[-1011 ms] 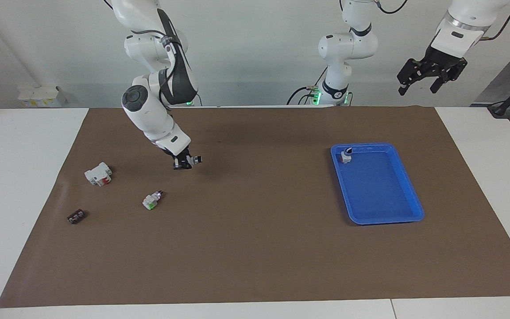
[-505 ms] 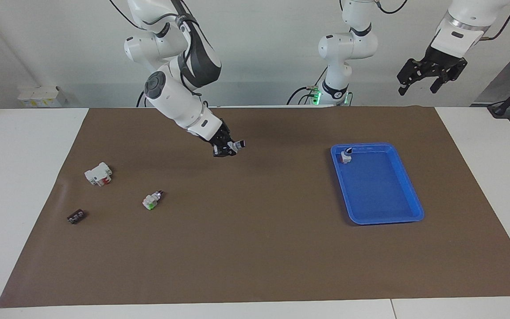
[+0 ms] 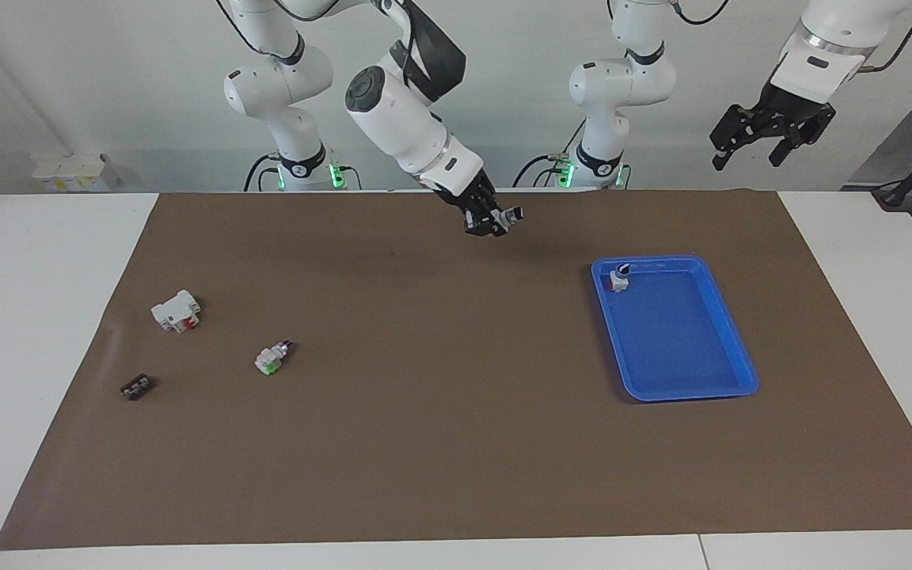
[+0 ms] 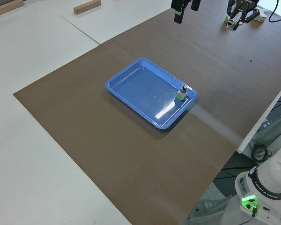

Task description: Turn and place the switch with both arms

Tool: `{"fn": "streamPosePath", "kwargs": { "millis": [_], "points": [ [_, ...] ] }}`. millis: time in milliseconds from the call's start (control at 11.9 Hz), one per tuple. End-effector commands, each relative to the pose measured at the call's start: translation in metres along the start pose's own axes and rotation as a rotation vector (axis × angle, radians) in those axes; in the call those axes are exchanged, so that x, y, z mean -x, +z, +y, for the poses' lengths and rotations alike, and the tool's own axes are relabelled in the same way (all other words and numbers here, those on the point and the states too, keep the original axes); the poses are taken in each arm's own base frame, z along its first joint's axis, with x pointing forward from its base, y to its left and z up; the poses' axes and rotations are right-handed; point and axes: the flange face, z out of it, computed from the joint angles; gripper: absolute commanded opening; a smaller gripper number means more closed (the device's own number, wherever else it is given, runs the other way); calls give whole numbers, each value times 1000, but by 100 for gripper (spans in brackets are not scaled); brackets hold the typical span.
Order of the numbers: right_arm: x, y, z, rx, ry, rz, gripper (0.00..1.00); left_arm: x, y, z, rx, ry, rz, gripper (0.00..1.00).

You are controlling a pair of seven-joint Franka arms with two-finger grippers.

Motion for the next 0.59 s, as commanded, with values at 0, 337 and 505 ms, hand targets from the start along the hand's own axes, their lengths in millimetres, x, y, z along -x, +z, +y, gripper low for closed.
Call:
{"fn": "streamPosePath", "kwargs": {
  "millis": [0,337,505],
  "points": [
    [-15,-4,-4,4,37,32,0,15,-2,-4,-4,2,-14,100],
    [-38,-32,-4,6,56,118,0,17,-2,24,16,63,-14,100],
    [-42,-36,-6,-1,71,144,0,21,-1,42,120,175,-9,100]
  ]
}}
